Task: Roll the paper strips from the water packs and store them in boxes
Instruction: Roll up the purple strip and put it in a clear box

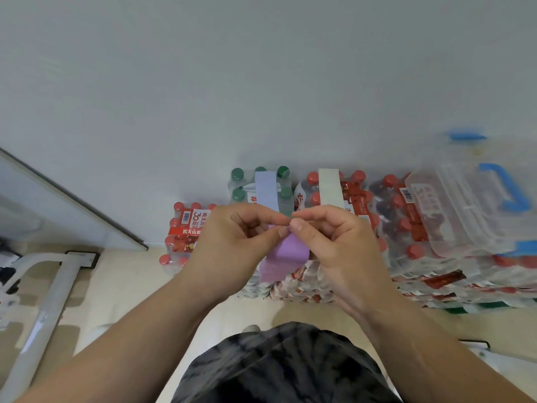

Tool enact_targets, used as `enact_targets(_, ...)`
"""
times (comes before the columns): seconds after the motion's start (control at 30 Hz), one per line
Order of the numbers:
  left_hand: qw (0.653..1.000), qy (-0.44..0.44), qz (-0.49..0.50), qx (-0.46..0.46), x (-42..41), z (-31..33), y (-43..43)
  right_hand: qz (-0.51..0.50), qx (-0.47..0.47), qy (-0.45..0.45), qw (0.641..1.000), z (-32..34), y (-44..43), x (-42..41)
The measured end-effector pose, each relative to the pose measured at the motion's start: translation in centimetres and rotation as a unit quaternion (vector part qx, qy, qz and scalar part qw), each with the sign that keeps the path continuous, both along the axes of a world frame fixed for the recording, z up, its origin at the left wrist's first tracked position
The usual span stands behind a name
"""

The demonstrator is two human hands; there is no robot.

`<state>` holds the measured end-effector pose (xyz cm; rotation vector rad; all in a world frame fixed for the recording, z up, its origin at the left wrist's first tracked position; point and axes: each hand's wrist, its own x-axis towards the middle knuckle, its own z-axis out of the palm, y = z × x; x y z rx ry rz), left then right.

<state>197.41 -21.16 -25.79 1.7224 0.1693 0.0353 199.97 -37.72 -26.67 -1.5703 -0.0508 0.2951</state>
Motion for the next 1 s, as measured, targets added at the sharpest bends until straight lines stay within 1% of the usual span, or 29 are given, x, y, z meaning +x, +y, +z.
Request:
enact_targets(0.07, 1.0, 0.004, 0.004, -0.001, 0.3, 0.0, -2.1, -0.005, -0.013, -0.008, 1.0, -0.1, -1.9, 0.3)
enact_targets(0.17, 1.0, 0.01, 0.017, -0.001, 0.7, 0.0, -5.2, -0.015, -0.004, 0.001, 1.0, -0.3, -4.9, 0.7)
enact_targets(0.33, 1.0, 0.014, -0.01, 0.016, 1.3, 0.3, -9.7, -0.014, -0.002, 0.016, 1.0, -1.0, -10.0, 1.2)
enact_targets(0.43, 1.0, 0.015, 0.005, 0.016, 1.5, 0.1, -12.5, -0.019, 0.002, -0.005, 1.0, -1.2, -12.5, 1.5)
enact_targets(0.57, 0.999, 0.047, 0.008, -0.023, 1.8, 0.1, -15.5, -0.02, -0.012, -0.036, 0.999, -1.4, -15.4, 1.9)
enact_targets(0.63, 0.998, 0.054, 0.009, -0.034, 1.9, 0.3, -16.4, -0.008, -0.014, -0.041, 0.999, -1.2, -16.3, 2.0)
enact_targets(0.87, 0.999, 0.027, 0.012, -0.013, 1.9, 1.3, -17.1, 0.005, 0.021, -0.042, 0.999, -1.0, -17.3, 2.1)
enact_targets(1.0, 1.0, 0.02, 0.015, -0.013, 1.7, 1.5, -16.9, 0.022, 0.019, -0.038, 0.999, -1.0, -17.3, 2.4)
